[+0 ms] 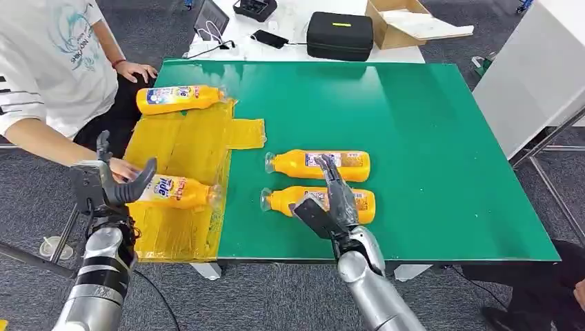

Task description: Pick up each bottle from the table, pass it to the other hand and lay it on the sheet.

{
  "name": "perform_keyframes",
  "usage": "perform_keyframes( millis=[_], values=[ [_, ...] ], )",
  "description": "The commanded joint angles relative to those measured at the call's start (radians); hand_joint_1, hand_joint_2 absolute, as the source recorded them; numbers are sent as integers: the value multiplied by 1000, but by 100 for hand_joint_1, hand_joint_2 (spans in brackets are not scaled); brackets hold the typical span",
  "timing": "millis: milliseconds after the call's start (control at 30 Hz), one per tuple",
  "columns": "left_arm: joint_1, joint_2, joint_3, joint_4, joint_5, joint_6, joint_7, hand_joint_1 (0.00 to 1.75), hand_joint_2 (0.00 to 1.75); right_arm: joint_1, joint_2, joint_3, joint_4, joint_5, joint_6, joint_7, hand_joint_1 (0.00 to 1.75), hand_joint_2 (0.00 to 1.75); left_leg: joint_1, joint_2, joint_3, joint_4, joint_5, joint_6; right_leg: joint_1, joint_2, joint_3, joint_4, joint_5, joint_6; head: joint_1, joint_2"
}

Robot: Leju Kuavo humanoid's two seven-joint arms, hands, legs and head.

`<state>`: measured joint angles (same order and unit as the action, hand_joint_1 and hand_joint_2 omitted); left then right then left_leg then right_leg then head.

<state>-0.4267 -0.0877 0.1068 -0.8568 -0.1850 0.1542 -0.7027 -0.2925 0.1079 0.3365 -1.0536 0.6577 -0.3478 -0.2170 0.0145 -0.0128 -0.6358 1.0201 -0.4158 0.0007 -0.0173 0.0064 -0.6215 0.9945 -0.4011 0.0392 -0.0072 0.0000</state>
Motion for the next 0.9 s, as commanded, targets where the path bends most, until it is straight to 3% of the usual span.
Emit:
perform_keyframes(
  millis=[33,367,867,900],
  values=[
    [38,-2,-27,-52,-13,51,5,0,175,-149,-170,42,138,91,201,134,0,175,0,1,2,0,0,1,1,0,2,-1,0,-1,0,0],
    [-32,-1,-66,58,-35,38,5,0,175,-173,-229,112,215,81,381,152,0,175,1,-1,4,0,-1,1,2,-2,6,-1,-1,-2,0,0],
    [-90,-23,-72,157,-17,-6,5,0,175,-205,-337,236,209,28,551,144,0,175,0,-2,1,0,1,1,1,-3,3,-1,0,0,0,0],
    [-95,-25,-72,166,-17,-4,5,0,175,-212,-349,258,216,25,564,141,7,175,1,-3,3,0,0,1,1,-4,4,-2,0,-1,0,0]
  ],
)
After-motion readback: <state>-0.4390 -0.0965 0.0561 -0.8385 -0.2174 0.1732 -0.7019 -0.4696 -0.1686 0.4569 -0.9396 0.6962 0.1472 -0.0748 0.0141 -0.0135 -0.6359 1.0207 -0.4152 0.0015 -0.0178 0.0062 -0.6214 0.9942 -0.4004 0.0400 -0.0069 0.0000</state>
